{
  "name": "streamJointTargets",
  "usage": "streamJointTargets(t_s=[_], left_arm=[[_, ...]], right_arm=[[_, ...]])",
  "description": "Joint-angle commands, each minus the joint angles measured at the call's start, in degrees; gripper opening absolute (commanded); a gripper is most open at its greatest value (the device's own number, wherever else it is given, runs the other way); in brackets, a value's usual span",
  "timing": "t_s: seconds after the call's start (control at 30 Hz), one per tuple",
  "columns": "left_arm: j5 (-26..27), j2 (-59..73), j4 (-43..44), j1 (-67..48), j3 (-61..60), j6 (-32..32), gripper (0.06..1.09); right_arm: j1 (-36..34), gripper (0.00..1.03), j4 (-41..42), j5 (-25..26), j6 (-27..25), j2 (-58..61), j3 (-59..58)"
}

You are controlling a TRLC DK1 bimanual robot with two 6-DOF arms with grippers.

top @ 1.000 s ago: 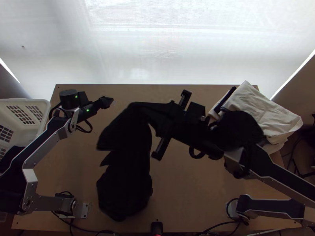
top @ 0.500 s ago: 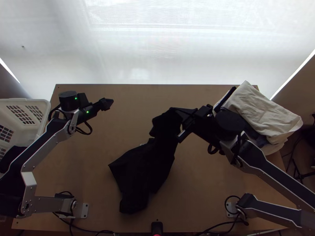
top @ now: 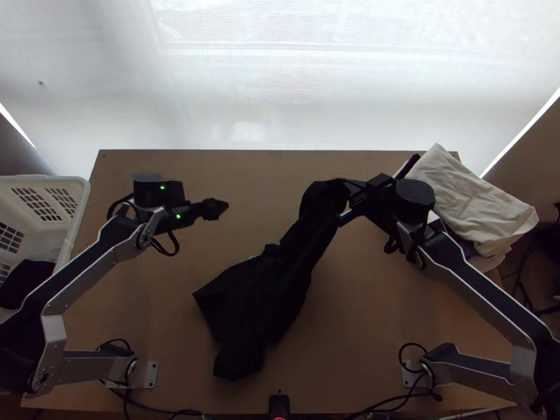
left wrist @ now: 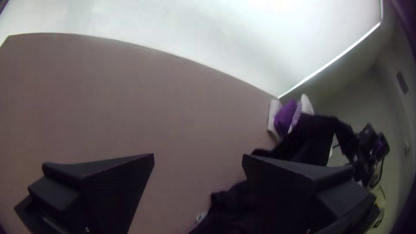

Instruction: Fold the t-shirt

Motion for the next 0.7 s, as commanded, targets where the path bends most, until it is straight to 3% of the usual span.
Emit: streamJointTargets(t_s=[0.0, 0.23, 0.67], left_arm=[[-0.5, 2.1, -11.4, -7.6, 1.7, 7.2, 1.04], [0.8, 1.4, -20.8, -11.0, 2.6, 12.5, 1.04], [4.7, -2.9, -30.3, -18.5, 3.8, 18.1, 1.03]], right_arm=[[-5.5, 0.03, 1.1, -0.8, -0.1, 4.2, 0.1], [-11.3, 0.03, 1.1, -0.9, 1.0, 10.4, 3.8], [-11.3, 0.03, 1.0, -0.9, 1.6, 16.7, 9.3]])
